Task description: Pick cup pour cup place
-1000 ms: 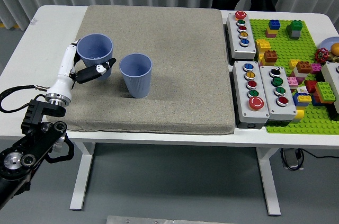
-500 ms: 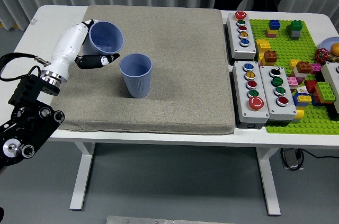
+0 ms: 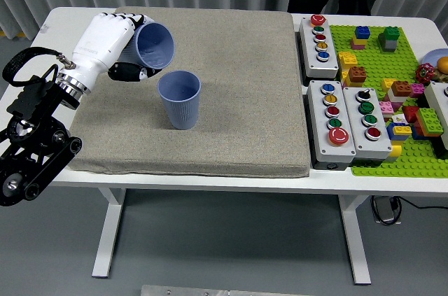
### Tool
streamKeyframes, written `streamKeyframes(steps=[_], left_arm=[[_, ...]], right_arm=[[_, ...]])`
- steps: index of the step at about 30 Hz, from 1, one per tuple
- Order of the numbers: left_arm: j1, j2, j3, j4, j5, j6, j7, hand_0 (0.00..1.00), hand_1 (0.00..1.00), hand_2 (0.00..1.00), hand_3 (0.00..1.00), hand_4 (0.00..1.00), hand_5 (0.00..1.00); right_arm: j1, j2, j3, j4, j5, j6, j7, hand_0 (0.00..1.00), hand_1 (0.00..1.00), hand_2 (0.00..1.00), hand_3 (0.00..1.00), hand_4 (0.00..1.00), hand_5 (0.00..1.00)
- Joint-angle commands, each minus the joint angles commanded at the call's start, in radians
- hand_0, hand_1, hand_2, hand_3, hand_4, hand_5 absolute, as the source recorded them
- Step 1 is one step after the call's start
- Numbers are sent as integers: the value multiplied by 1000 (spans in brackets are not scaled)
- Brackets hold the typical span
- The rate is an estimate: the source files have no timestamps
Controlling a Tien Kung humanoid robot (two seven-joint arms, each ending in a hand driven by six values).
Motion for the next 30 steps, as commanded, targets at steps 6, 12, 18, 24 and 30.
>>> streamKeyframes(steps=[6, 12, 18, 24, 30], left_arm=[[-15, 18, 22, -10, 38, 12, 2, 396, 425, 476, 481, 745, 86], [-19, 28, 28, -17, 49, 18, 3, 396, 424, 475, 482, 747, 89], [-13, 35, 35, -22, 53, 36, -4, 397, 421, 474, 482, 747, 94], [-14, 41, 48, -18, 74, 69, -2, 399, 420, 473, 480, 745, 96], [-24, 59, 72, -15, 87, 106, -2, 400, 417, 472, 479, 746, 106]], right_arm=[[1, 0, 0, 0, 2, 0, 0, 682, 628, 585, 572, 2, 175], [1, 1, 1, 0, 3, 0, -2, 682, 628, 584, 572, 2, 174], [-1, 1, 2, 0, -1, 0, -3, 682, 628, 584, 572, 2, 173], [-1, 1, 6, 0, -5, 1, -4, 682, 628, 584, 572, 2, 173], [-2, 2, 5, 0, -5, 1, -5, 682, 628, 585, 572, 2, 173]])
